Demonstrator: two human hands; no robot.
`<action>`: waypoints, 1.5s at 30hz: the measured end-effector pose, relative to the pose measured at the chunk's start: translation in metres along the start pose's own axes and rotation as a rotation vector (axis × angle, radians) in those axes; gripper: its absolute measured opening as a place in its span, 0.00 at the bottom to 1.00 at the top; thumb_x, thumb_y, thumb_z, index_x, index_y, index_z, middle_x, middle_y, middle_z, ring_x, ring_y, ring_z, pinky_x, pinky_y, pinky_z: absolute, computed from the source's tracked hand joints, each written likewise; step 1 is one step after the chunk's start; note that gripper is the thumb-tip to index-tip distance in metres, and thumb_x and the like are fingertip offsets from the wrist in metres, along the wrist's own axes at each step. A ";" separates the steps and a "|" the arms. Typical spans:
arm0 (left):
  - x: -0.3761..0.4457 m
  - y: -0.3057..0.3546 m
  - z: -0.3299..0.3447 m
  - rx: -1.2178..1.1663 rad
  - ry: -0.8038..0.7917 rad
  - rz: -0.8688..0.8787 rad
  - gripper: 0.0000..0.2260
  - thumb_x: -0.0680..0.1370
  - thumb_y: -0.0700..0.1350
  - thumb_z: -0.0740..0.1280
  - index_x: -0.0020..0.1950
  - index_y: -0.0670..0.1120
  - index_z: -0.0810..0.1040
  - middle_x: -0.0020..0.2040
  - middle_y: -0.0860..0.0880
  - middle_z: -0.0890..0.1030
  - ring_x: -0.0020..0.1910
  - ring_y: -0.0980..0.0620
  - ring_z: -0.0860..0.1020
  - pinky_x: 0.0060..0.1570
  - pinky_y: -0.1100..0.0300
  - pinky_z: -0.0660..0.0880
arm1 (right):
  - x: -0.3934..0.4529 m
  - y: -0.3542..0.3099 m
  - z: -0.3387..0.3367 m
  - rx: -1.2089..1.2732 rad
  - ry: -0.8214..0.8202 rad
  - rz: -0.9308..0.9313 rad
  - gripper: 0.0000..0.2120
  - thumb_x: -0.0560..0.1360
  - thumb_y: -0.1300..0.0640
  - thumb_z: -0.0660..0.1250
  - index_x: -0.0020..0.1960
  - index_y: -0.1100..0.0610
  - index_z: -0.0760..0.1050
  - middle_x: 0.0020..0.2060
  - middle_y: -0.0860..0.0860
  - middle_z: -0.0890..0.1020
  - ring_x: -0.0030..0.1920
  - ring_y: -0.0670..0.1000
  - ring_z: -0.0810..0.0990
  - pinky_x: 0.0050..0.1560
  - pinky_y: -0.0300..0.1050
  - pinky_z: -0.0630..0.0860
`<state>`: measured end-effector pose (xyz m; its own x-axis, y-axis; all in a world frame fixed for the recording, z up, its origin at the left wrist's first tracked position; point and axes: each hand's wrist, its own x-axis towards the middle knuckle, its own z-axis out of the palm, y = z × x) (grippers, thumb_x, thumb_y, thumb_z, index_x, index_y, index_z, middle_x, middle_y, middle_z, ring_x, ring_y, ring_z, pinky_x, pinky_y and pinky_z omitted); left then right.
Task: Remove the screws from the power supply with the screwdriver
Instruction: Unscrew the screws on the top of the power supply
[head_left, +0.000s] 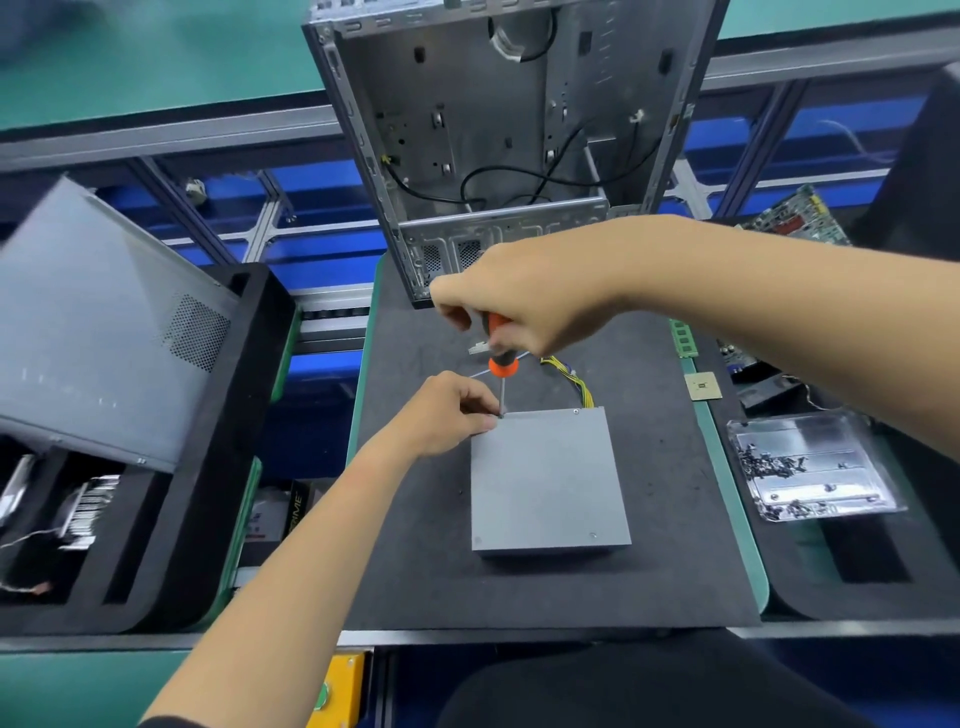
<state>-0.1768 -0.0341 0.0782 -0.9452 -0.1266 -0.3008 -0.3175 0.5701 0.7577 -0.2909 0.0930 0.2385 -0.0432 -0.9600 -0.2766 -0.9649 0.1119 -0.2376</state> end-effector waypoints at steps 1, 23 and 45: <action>0.000 0.000 0.000 0.003 0.004 0.003 0.05 0.73 0.37 0.72 0.43 0.47 0.84 0.45 0.48 0.85 0.47 0.49 0.81 0.55 0.50 0.77 | -0.003 0.000 -0.003 0.044 -0.037 -0.016 0.14 0.72 0.63 0.67 0.49 0.50 0.64 0.37 0.44 0.78 0.40 0.48 0.75 0.35 0.43 0.68; 0.002 -0.003 0.003 -0.035 0.018 0.015 0.07 0.72 0.37 0.72 0.38 0.48 0.82 0.44 0.49 0.85 0.47 0.48 0.82 0.55 0.48 0.77 | 0.005 -0.002 0.003 -0.021 0.048 -0.073 0.13 0.70 0.53 0.70 0.46 0.50 0.66 0.36 0.43 0.75 0.38 0.44 0.72 0.34 0.38 0.66; 0.007 -0.009 0.003 -0.033 0.019 0.017 0.07 0.72 0.39 0.73 0.39 0.51 0.82 0.42 0.49 0.85 0.44 0.47 0.81 0.51 0.50 0.78 | 0.002 -0.001 0.007 -0.226 0.148 0.198 0.14 0.81 0.44 0.52 0.45 0.54 0.64 0.33 0.49 0.66 0.31 0.50 0.66 0.29 0.46 0.58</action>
<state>-0.1798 -0.0378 0.0672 -0.9516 -0.1333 -0.2771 -0.3039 0.5453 0.7812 -0.2885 0.0930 0.2320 -0.2573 -0.9539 -0.1545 -0.9662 0.2567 0.0240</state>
